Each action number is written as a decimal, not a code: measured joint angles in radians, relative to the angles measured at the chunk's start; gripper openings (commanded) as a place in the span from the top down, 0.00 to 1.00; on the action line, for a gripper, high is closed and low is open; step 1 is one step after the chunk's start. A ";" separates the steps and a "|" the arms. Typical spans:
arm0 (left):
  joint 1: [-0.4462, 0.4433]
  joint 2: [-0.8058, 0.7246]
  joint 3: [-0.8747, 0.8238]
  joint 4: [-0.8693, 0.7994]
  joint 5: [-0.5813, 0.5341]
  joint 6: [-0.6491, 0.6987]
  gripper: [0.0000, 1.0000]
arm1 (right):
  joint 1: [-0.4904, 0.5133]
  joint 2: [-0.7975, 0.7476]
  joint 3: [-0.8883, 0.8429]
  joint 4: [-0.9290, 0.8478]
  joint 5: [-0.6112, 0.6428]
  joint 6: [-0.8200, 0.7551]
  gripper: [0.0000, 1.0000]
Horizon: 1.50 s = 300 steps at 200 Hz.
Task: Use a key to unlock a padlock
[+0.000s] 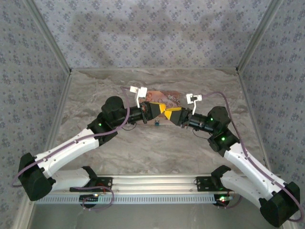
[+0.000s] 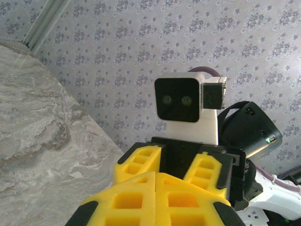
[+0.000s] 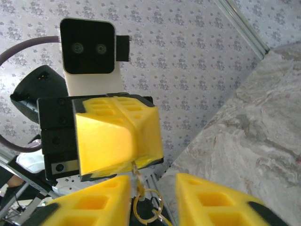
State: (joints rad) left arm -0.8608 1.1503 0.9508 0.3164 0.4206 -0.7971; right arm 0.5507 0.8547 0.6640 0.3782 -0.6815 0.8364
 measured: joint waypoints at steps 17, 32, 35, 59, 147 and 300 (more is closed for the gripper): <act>0.000 0.003 0.000 -0.001 -0.002 0.000 1.00 | 0.002 0.001 0.000 0.002 -0.005 0.000 0.88; 0.001 0.004 0.000 -0.003 -0.003 0.000 1.00 | 0.003 -0.002 0.001 0.001 -0.008 -0.010 0.98; 0.001 0.004 0.000 -0.002 -0.005 0.000 1.00 | 0.003 -0.003 0.001 0.003 -0.009 -0.016 1.00; 0.000 0.004 0.000 -0.004 -0.005 0.000 0.82 | 0.004 -0.013 0.004 -0.018 -0.005 -0.048 1.00; -0.005 -0.057 0.000 -0.083 -0.104 -0.019 0.54 | 0.140 -0.122 0.133 -0.421 0.312 -0.449 1.00; -0.005 -0.055 -0.129 -0.184 -0.238 -0.031 0.32 | 0.027 -0.109 -0.008 -0.439 0.321 -0.355 1.00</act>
State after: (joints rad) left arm -0.8661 1.0954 0.8219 0.1326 0.1825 -0.8284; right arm 0.5781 0.7460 0.6559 -0.0608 -0.3603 0.4816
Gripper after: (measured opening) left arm 0.653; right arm 0.064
